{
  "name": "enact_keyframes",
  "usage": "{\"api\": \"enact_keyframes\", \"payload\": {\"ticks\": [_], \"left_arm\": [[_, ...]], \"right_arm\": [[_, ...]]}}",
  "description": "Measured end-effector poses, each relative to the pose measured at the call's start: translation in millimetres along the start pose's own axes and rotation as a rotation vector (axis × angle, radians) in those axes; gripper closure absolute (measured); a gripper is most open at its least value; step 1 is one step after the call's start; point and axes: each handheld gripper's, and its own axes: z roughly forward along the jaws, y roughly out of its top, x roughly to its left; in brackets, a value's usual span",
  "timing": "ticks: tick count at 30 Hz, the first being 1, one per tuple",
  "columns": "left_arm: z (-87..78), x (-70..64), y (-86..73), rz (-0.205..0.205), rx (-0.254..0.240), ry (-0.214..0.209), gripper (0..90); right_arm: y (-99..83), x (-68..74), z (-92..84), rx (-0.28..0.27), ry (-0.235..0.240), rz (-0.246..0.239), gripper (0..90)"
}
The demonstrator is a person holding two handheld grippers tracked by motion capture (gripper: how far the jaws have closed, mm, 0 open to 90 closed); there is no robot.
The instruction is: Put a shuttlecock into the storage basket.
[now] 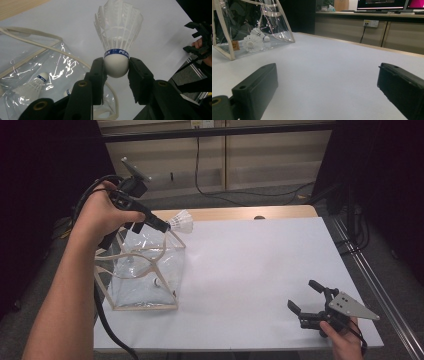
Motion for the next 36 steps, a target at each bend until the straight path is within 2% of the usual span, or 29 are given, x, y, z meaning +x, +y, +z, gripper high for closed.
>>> {"api": "enact_keyframes", "payload": {"ticks": [14,30,31,36], "left_arm": [[-6.7,6.4,-5.8,-0.021,0.001,0.025,66.1],[-20.7,24.2,-19.9,-0.077,-0.029,0.062,66.1],[-22.1,25.8,-20.8,-0.069,-0.024,0.068,66.1],[-26.7,28.6,-24.9,-0.082,-0.026,0.073,66.1]], "right_arm": [[0.0,-0.1,0.2,0.0,-0.001,-0.002,2.8],[0.0,0.0,0.0,0.0,-0.002,-0.001,2.8],[0.0,-0.1,0.0,0.002,-0.001,-0.002,2.8],[-0.2,-0.2,0.3,0.002,-0.001,-0.003,2.8]]}}
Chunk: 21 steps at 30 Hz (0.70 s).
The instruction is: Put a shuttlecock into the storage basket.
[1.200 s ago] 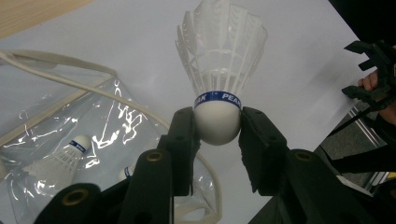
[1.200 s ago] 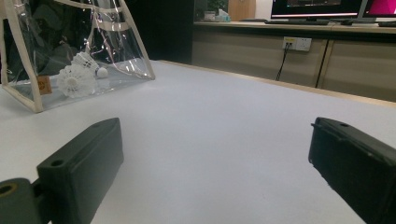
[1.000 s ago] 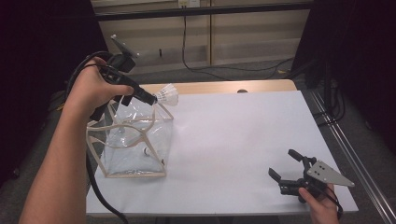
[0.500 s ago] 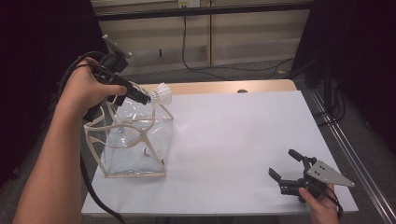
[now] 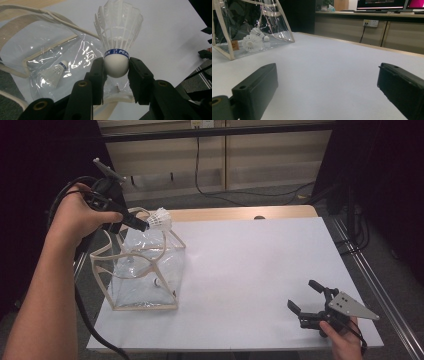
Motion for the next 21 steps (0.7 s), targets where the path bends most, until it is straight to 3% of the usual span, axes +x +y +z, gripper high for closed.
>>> {"api": "enact_keyframes", "payload": {"ticks": [21], "left_arm": [[-9.3,18.5,-13.7,-0.032,-0.022,0.042,66.1]], "right_arm": [[0.1,0.1,-0.1,0.002,0.001,-0.001,2.8]]}}
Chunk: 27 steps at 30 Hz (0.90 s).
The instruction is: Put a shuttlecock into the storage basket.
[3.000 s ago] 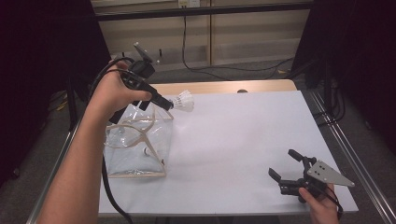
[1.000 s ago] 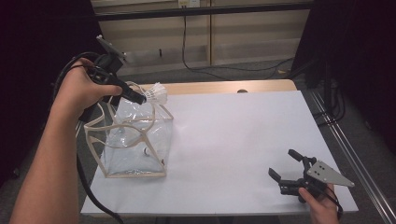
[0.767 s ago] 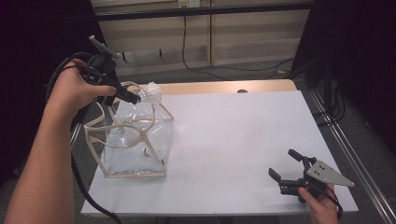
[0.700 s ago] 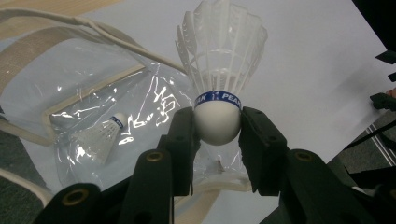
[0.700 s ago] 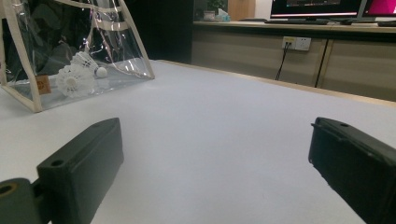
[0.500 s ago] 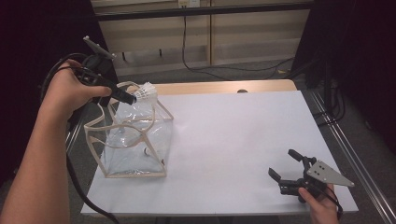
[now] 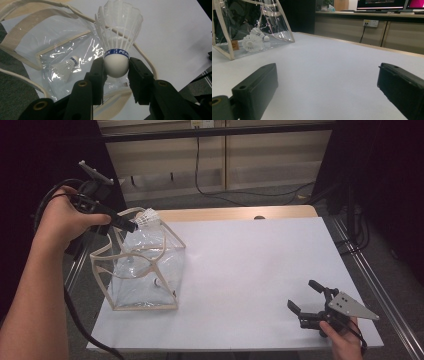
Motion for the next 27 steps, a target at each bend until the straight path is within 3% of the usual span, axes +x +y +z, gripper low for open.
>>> {"api": "enact_keyframes", "payload": {"ticks": [16,27], "left_arm": [[10.1,18.4,-8.7,-0.023,0.006,0.048,66.1],[22.9,25.9,-10.6,-0.032,0.025,0.059,66.1]], "right_arm": [[-0.3,-0.3,-0.2,-0.001,-0.002,0.002,2.8],[-0.9,-1.2,-0.9,0.001,-0.005,0.001,2.8]]}}
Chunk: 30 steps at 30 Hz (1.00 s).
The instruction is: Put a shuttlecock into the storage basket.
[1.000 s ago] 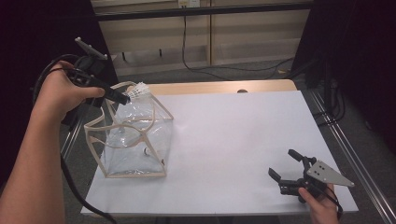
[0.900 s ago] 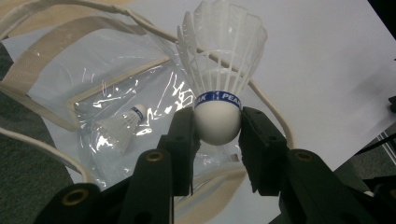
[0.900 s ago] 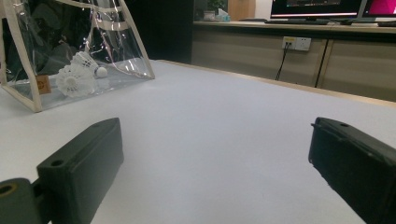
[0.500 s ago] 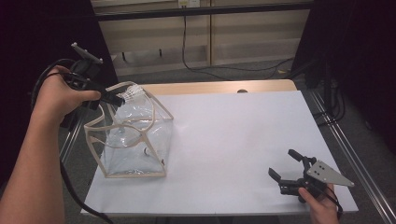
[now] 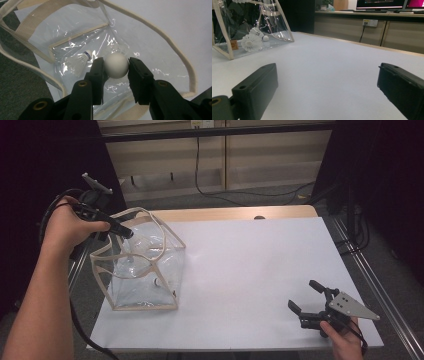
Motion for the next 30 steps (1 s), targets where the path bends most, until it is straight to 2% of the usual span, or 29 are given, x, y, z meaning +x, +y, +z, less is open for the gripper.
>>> {"api": "enact_keyframes", "payload": {"ticks": [4,7,9,11,15,18,21,30], "left_arm": [[3.3,2.2,-0.8,-0.012,0.003,0.004,66.1],[4.5,4.3,-0.7,-0.011,-0.008,0.004,65.9],[4.8,4.2,-0.8,-0.012,-0.033,0.009,65.6],[6.0,3.4,-0.9,-0.019,-0.032,0.0,65.6],[7.3,1.1,-0.5,-0.008,-0.043,-0.016,64.1],[7.5,0.0,0.2,0.004,-0.046,-0.013,60.7],[8.9,-3.0,0.4,-0.002,-0.052,-0.029,59.5],[11.2,-12.2,0.7,0.023,-0.069,-0.096,51.8]], "right_arm": [[-0.2,-0.3,-0.4,-0.002,-0.001,0.002,2.8],[-0.4,-0.3,-0.5,-0.001,-0.001,0.004,2.8],[-0.3,-0.2,-0.8,-0.003,-0.002,0.004,2.8],[-0.4,-0.5,-1.0,-0.003,-0.003,0.002,2.8],[-0.3,-0.2,-1.3,-0.002,-0.001,0.0,2.8],[-0.2,0.1,-1.6,-0.001,-0.001,0.0,2.8],[-0.2,0.0,-2.0,-0.004,-0.001,0.003,2.8],[0.1,0.7,-2.1,-0.003,0.0,0.002,2.8]]}}
